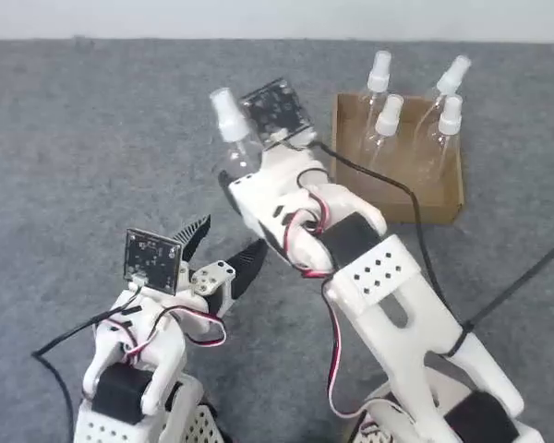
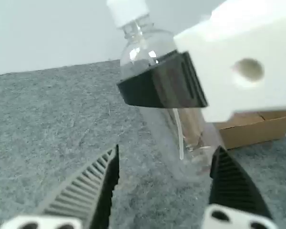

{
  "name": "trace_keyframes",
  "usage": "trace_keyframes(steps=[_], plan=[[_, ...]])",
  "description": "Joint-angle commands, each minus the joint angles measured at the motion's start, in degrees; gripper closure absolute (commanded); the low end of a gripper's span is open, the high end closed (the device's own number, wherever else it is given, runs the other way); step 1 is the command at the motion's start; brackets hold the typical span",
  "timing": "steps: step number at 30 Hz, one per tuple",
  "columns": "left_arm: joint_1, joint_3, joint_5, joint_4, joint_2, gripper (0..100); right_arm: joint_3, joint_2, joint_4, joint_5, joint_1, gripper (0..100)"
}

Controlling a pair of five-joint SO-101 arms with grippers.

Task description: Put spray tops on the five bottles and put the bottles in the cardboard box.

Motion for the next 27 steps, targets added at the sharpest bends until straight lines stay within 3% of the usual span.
trace_keyframes(steps=[1, 8, 15, 27], plan=[[0.4, 0.0, -0.4, -2.1, -0.7, 71, -6.2, -4.2, 6.4, -0.5, -2.0, 99.3], [0.5, 0.0, -0.5, -2.1, -0.7, 71, -6.7, -14.1, 16.5, -0.4, -1.8, 99.3], [0.6, 0.0, -0.5, -1.9, -0.7, 71, -6.6, -16.2, 20.2, 0.8, -0.2, 99.3], [0.6, 1.1, -0.5, -2.2, -1.0, 71, -14.2, -4.1, 24.5, 9.7, 25.8, 99.3]])
